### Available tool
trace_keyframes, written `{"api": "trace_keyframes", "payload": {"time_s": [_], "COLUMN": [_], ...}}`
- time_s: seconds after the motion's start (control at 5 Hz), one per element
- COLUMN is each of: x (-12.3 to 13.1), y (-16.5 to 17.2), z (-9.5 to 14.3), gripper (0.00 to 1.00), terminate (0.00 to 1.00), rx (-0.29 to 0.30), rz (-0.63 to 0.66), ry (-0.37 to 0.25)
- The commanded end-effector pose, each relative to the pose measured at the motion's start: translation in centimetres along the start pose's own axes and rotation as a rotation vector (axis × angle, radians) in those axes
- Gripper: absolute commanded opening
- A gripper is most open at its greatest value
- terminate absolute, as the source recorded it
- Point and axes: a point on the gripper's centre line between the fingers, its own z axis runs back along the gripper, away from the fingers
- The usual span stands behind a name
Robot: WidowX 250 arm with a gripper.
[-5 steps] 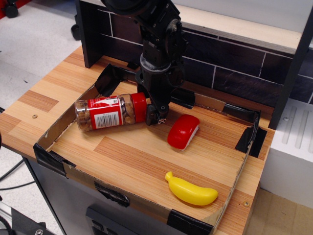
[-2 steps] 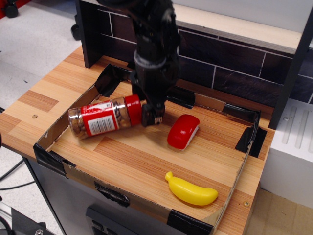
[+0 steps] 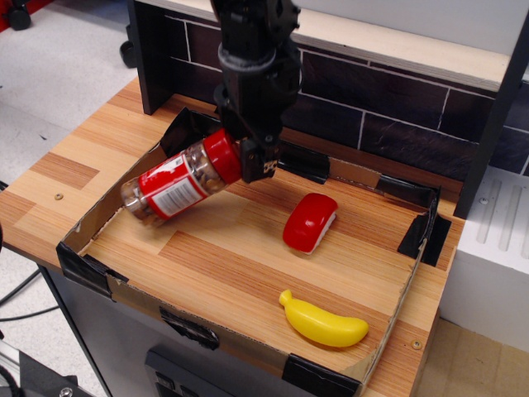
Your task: Upright basil bottle
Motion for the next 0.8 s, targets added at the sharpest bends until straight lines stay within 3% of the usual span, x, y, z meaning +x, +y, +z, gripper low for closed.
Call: {"api": "trace_keyframes", "payload": {"time_s": [0.0, 0.4, 0.6], "x": [1.2, -0.4, -2.3], "y": [0.7, 1.1, 1.3], "z": [4.7, 5.4, 4.9], "gripper": [0.0, 0.0, 0.0], "terminate": [0.0, 0.0, 0.0], "rx": [0.028, -0.003, -0.035], "rz": [-0.007, -0.018, -0.077], "ry": [-0.109, -0.138, -0.214]}}
